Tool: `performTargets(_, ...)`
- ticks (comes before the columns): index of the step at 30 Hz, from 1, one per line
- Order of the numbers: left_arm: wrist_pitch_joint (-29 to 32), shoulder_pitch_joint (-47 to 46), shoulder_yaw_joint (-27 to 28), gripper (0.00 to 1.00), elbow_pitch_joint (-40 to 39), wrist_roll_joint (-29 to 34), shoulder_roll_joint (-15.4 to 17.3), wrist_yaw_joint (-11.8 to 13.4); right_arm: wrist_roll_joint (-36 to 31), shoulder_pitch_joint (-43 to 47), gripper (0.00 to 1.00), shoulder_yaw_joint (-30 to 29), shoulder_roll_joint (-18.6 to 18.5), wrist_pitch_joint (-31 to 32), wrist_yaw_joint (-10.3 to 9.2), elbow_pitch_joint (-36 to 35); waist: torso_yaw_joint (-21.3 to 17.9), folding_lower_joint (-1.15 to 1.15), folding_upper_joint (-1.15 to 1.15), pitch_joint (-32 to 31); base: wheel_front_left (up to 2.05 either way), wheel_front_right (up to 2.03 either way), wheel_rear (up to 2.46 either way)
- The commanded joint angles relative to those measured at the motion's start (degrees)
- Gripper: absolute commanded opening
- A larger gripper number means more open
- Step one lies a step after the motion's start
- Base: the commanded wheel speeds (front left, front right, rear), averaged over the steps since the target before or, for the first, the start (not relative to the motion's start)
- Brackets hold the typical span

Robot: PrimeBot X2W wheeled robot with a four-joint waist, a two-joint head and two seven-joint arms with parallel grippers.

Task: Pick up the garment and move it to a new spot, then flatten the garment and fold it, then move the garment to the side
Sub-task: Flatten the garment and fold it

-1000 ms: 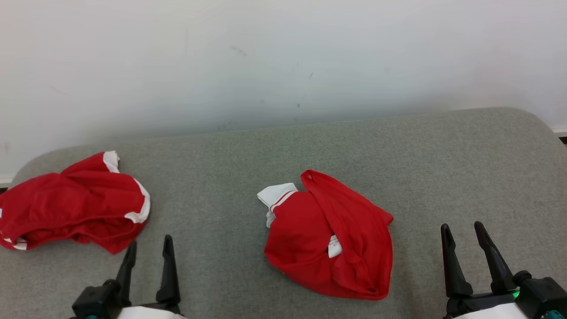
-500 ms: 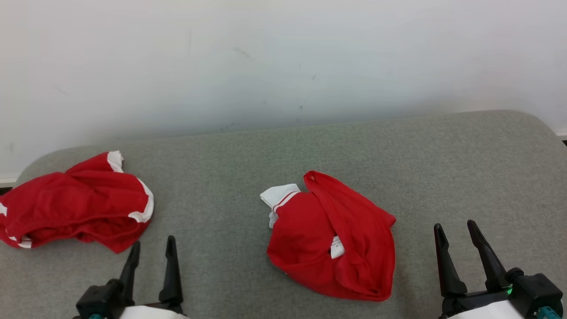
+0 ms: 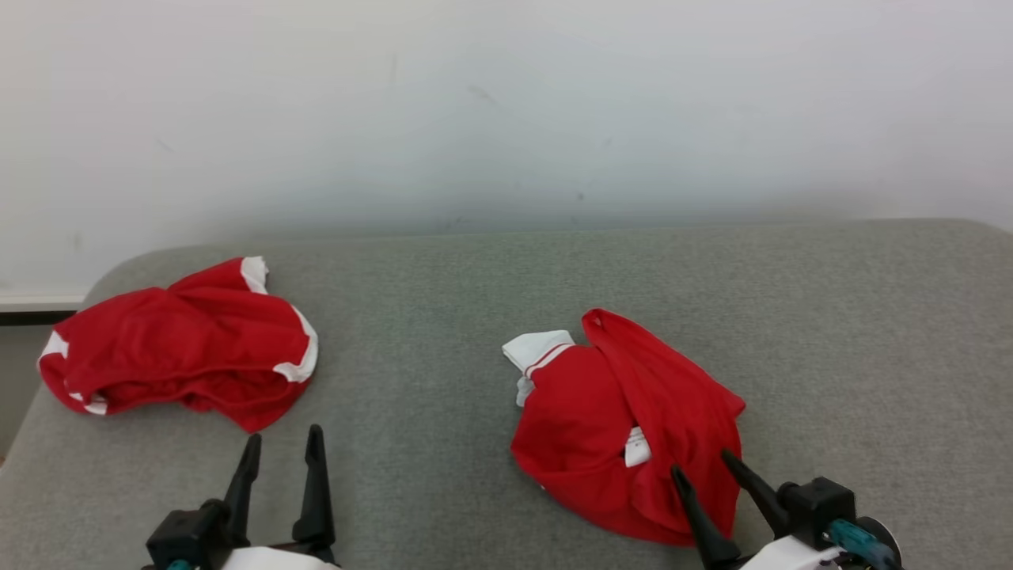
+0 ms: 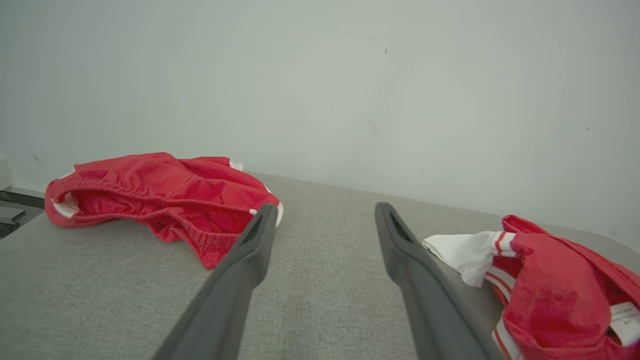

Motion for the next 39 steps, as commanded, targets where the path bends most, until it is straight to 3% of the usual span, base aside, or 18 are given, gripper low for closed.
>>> performTargets(1, 0.0, -0.5, 0.1, 1.00, 0.2, 0.7, 0.1, -0.1, 0.4, -1.0, 1.00, 0.4, -0.5, 1.3, 0.01, 1.2, 0.8, 0.00, 0.00, 0.1, 0.00, 0.00, 0.00)
performTargets(9, 0.0, -0.3, 0.3, 1.00, 1.0, 0.2, -0.1, -0.5, 0.8, -3.5, 1.00, -0.2, 0.0, 8.0, 0.01, 8.6, 3.9, 0.00, 0.00, 0.6, 0.00, 0.00, 0.00)
performTargets(10, 0.0, -0.3, 0.4, 1.00, 1.1, 0.2, -0.1, -0.4, 1.0, -3.6, 0.84, -0.1, 0.2, 8.0, 0.01, 9.0, 4.1, 0.00, 0.00, 0.7, 0.00, 0.00, 0.00)
performTargets(11, 0.0, -0.3, 0.5, 1.00, 1.2, 0.1, -0.1, -0.5, 1.1, -3.8, 0.49, -0.1, 0.3, 7.9, 0.00, 9.4, 4.3, 0.00, 0.00, 0.7, 0.00, 0.00, 0.00)
performTargets(12, 0.0, -0.4, 0.7, 1.00, 1.3, 0.1, -0.1, -0.5, 1.3, -3.9, 0.28, -0.1, 0.4, 7.7, 0.00, 9.8, 4.5, 0.00, 0.00, 0.8, 0.00, 0.00, 0.00)
performTargets(13, 0.0, -0.5, 0.8, 1.00, 1.4, 0.1, -0.2, -0.7, 1.5, -4.0, 0.00, -0.1, 0.4, 7.6, 0.00, 10.2, 4.6, 0.00, 0.00, 0.9, 0.00, 0.00, 0.00)
performTargets(19, 0.0, -1.0, 1.6, 1.00, 1.7, 0.3, -0.2, -0.9, 3.1, -5.5, 0.00, -1.0, 0.6, 5.3, 0.01, 10.2, 4.5, 0.00, 0.00, 1.5, 0.00, 0.00, 0.00)
performTargets(25, 0.0, -0.4, 2.0, 1.00, 1.6, 0.7, -0.2, -0.9, 8.6, -5.7, 0.00, -5.3, -0.8, 4.2, 0.01, 4.2, 2.4, 0.00, 0.00, 1.7, 0.00, 0.00, 0.00)
performTargets(33, 0.0, -2.5, 1.7, 1.00, 1.5, 1.1, -0.2, -1.6, 27.7, -7.5, 0.00, -13.9, -4.3, 9.1, 0.01, -3.7, -0.6, 0.00, 0.00, 5.1, 0.00, 0.00, 0.00)
performTargets(39, 0.0, -5.4, 1.4, 1.00, 1.4, 2.0, -0.3, -2.3, 37.4, -12.5, 0.00, -20.5, -8.7, 11.9, 0.01, -1.0, -0.5, 0.00, 0.00, 10.6, 0.00, 0.00, 0.00)
